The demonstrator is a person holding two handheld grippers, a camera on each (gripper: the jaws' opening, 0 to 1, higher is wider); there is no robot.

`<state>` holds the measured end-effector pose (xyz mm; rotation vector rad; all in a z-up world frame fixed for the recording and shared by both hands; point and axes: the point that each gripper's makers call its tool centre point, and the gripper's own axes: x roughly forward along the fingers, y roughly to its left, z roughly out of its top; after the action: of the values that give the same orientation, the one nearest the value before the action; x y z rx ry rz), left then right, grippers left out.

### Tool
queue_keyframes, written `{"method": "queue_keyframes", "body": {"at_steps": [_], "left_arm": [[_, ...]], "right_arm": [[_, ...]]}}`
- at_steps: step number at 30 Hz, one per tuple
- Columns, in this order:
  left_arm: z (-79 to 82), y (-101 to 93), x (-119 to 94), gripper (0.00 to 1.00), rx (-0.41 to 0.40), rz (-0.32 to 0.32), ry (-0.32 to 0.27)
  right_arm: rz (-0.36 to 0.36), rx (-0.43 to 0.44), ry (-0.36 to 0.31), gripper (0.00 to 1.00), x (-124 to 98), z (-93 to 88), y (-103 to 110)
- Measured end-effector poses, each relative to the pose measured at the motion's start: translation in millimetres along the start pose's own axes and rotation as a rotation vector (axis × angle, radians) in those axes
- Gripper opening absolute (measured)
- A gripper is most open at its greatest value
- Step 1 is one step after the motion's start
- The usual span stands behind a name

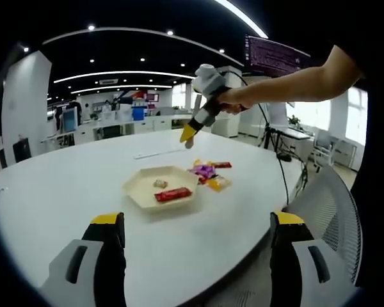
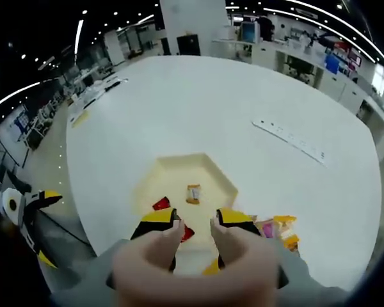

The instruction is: Place the target food into the container with the food tongs after gripping and lifting it, then release it inside without dropping or visibly crushing the food.

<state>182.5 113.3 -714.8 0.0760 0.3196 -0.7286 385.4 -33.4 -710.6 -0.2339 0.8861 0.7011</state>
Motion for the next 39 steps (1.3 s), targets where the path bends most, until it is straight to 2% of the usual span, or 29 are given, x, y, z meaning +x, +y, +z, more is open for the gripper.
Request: {"method": "queue_keyframes", "body": {"at_steps": [19,39], "left_arm": [[-2.3,0.1,1,0.92,0.010,0.004,0.016],[-3.5,0.9,2,0.92,-0.002,0.011,0.020]], "right_arm": [[-0.031,0.043,0.035,0.25,-7,-39.0,-21],[-0.056,0.100,0.060,0.25,-16,-69.0,-46]]}}
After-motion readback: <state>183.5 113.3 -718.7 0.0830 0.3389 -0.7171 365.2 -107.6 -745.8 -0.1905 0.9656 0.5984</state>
